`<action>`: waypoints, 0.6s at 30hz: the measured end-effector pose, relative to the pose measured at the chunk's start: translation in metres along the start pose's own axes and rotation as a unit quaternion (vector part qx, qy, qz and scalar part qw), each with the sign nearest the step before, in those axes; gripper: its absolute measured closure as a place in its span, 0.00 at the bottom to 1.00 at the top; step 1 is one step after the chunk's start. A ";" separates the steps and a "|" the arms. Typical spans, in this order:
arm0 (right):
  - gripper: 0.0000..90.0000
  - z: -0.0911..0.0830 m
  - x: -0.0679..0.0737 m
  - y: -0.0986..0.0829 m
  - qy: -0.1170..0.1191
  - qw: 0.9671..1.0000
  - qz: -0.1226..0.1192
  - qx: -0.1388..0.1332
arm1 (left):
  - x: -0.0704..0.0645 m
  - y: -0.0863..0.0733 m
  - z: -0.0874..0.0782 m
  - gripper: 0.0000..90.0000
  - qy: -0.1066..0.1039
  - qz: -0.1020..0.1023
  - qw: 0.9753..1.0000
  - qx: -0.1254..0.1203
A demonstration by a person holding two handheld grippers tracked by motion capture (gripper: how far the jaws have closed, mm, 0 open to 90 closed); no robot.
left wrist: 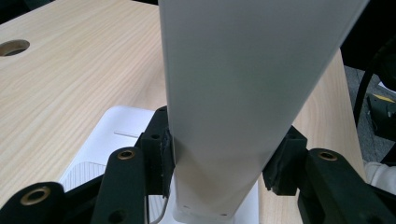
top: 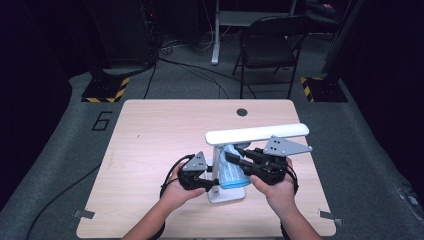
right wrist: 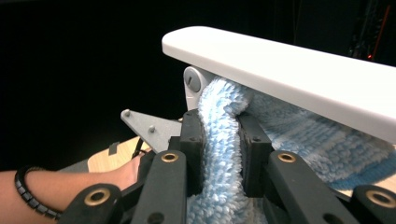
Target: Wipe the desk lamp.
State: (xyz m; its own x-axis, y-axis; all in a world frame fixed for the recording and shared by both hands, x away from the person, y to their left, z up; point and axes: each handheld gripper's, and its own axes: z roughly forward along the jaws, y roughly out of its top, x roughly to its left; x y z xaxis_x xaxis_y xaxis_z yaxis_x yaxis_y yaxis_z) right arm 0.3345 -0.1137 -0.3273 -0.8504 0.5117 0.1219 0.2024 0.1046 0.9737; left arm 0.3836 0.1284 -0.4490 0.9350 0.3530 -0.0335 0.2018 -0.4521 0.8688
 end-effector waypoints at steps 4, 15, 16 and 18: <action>0.84 -0.003 0.000 -0.003 -0.011 1.000 -0.001 -0.018 | 0.000 0.001 0.000 0.58 0.001 0.001 1.000 0.005; 0.84 -0.009 -0.003 -0.006 -0.024 0.999 0.002 -0.036 | -0.001 0.001 0.000 0.57 0.000 0.001 1.000 0.006; 0.84 -0.008 -0.003 -0.005 -0.024 0.999 0.003 -0.034 | -0.002 0.002 0.001 0.57 0.003 0.001 1.000 0.004; 0.84 -0.009 -0.003 -0.005 -0.022 0.999 0.004 -0.029 | -0.001 0.003 -0.001 0.57 0.003 0.005 1.000 0.009</action>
State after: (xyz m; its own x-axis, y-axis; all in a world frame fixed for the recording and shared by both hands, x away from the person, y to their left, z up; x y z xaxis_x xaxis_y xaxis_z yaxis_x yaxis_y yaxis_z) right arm 0.3321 -0.1231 -0.3305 -0.8267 0.5490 0.1231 0.1803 0.0512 0.9823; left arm 0.3829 0.1271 -0.4460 0.9352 0.3534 -0.0222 0.1980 -0.4698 0.8603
